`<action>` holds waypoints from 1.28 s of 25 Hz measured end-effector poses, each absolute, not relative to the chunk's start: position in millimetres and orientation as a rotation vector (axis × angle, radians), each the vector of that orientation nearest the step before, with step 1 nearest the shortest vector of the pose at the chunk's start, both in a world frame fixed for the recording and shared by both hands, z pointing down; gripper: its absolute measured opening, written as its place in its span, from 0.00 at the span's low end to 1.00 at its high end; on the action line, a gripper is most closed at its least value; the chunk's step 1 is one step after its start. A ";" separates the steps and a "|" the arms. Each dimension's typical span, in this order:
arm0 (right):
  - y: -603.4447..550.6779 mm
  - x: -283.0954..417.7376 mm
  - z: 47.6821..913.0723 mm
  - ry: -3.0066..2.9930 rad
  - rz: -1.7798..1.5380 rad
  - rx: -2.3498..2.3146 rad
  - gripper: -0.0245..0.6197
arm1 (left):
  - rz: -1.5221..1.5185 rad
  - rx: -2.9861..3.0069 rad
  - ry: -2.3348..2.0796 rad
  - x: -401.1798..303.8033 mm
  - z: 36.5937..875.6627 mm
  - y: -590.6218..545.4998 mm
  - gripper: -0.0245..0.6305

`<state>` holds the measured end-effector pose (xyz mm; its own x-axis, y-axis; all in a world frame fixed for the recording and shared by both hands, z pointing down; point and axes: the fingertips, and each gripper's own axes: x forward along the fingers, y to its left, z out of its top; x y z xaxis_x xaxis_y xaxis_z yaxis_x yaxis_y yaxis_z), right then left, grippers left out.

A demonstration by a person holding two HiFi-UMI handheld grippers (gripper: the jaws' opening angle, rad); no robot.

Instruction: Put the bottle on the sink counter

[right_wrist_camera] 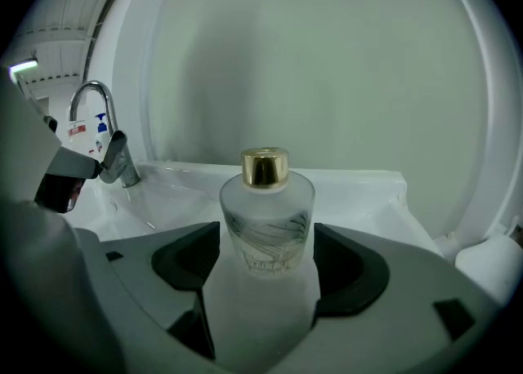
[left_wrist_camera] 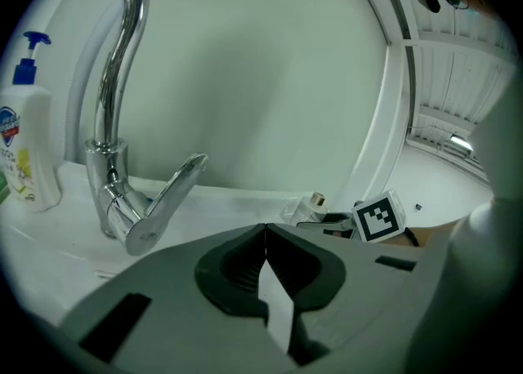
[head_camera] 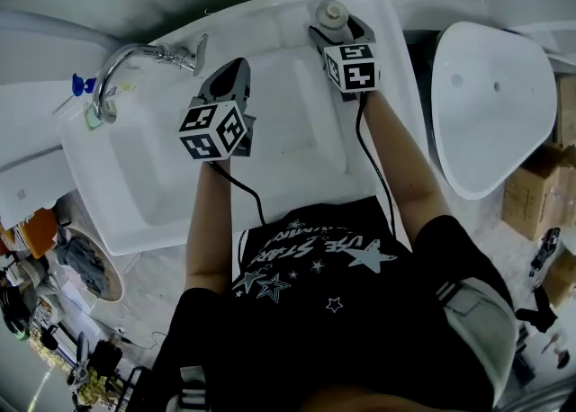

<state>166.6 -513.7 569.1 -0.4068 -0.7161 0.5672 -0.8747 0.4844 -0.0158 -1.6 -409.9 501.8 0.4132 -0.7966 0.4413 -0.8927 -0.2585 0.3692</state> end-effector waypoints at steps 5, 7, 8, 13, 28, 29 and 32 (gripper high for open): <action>-495.2 176.6 564.4 -2.211 0.492 1.355 0.55 | 0.186 2.115 -1.390 0.1 493.3 -392.6 0.05; -487.1 179.2 556.9 -2.208 0.503 1.385 0.55 | 0.186 2.128 -1.373 0.2 490.4 -386.4 0.05; -482.4 180.2 552.7 -2.207 0.509 1.400 0.54 | 0.183 2.135 -1.365 0.0 488.3 -383.5 0.05; -454.9 184.6 531.6 -2.199 0.533 1.496 0.54 | 0.171 2.209 -1.317 0.9 471.9 -368.8 0.05; -348.0 171.0 499.9 -2.256 0.677 1.667 0.19 | 0.177 2.365 -1.117 14.6 461.9 -317.5 0.05; -344.7 172.7 499.4 -2.246 0.672 1.676 0.15 | 0.182 2.373 -1.117 16.6 461.6 -315.8 0.05; -336.0 176.4 496.8 -2.235 0.653 1.697 0.06 | 0.203 2.389 -1.109 23.3 464.5 -308.9 0.05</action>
<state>176.4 -336.0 496.8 -0.2842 -0.8399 0.4624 -0.9567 0.2169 -0.1940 23.3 -308.9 464.5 0.6581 -0.6758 0.3320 -0.7496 -0.5468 0.3728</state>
